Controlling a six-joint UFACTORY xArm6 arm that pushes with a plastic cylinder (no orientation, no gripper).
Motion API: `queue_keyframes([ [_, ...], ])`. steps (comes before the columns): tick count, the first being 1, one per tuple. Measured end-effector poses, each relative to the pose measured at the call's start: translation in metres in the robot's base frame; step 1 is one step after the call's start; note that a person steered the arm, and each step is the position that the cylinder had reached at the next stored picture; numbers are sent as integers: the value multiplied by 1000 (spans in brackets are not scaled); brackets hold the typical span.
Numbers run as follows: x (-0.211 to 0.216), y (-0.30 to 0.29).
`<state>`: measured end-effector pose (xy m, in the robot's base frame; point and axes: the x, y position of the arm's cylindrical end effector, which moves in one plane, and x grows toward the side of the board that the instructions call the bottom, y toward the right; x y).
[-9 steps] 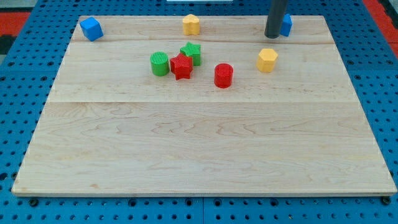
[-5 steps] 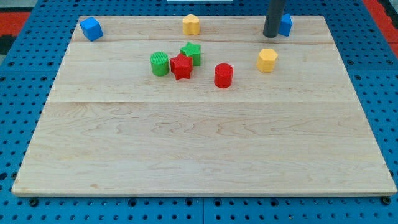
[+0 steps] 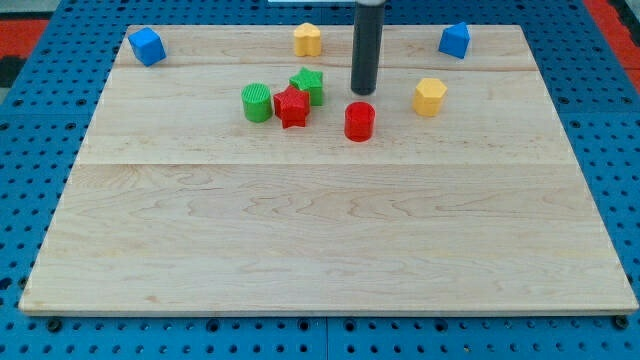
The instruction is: Place the red star to the left center of the board
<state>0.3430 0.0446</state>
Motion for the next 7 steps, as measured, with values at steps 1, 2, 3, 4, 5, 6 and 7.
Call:
queue_keyframes([
  [1, 41, -54],
  [2, 29, -44],
  [3, -8, -20],
  [4, 11, -78],
  [5, 44, -112],
  [6, 56, -149],
  [7, 48, -141],
])
